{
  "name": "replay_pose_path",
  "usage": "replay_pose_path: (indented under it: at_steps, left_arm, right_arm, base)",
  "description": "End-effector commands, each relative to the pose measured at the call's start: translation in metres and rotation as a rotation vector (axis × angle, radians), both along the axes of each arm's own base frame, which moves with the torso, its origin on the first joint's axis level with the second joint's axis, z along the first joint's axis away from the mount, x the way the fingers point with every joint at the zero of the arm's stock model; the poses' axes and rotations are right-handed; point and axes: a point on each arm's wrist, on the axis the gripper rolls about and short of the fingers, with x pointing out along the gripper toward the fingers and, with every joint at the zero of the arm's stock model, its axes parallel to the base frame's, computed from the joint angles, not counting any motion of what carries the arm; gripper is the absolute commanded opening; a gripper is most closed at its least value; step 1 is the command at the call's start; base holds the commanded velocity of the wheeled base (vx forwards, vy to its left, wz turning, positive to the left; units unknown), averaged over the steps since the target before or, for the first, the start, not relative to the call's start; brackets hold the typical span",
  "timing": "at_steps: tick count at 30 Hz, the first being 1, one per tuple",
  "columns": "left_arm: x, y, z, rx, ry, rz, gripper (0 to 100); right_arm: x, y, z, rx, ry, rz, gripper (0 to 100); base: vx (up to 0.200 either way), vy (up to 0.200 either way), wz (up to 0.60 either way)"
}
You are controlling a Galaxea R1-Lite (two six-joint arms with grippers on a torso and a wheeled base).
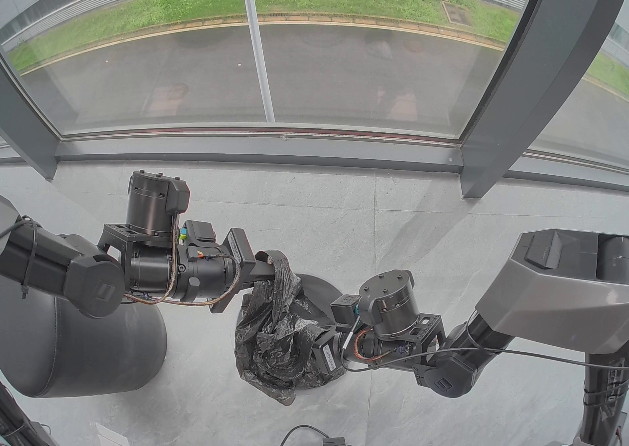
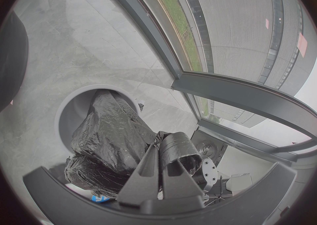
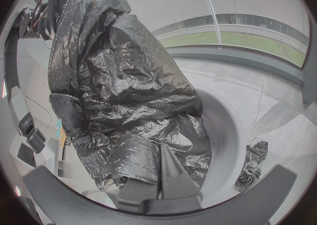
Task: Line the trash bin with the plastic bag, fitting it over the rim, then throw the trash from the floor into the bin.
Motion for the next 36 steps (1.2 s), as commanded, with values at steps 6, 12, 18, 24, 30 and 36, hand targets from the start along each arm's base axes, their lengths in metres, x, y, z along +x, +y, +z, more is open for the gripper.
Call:
replay_pose_path:
  at_steps: [6, 12, 18, 24, 30, 36]
  left_arm:
    - [0.011, -0.001, -0.019, 0.016, 0.034, 0.012, 0]
    - [0.02, -0.002, -0.034, 0.025, 0.055, 0.02, 0]
    - [0.024, -0.004, -0.044, 0.034, 0.072, 0.019, 0]
    - [0.03, -0.006, -0.052, 0.042, 0.089, 0.02, 0]
    - [0.032, -0.007, -0.061, 0.052, 0.111, 0.02, 0]
    - [0.032, -0.006, -0.071, 0.071, 0.141, 0.029, 0]
  right_arm:
    - [0.008, 0.001, -0.016, -0.019, 0.018, -0.013, 0]
    - [0.014, 0.001, -0.026, -0.039, 0.019, -0.043, 0]
    - [0.016, 0.0, -0.04, -0.06, 0.042, -0.049, 0]
    - [0.016, 0.0, -0.048, -0.079, 0.048, -0.044, 0]
    - [0.015, -0.001, -0.045, -0.081, 0.04, -0.043, 0]
    - [0.004, -0.012, -0.04, -0.089, 0.006, -0.076, 0]
  base:
    - [0.0, 0.0, 0.0]
    - [0.0, 0.0, 0.0]
    - [0.0, 0.0, 0.0]
    - [0.0, 0.0, 0.0]
    - [0.0, 0.0, 0.0]
    - [0.0, 0.0, 0.0]
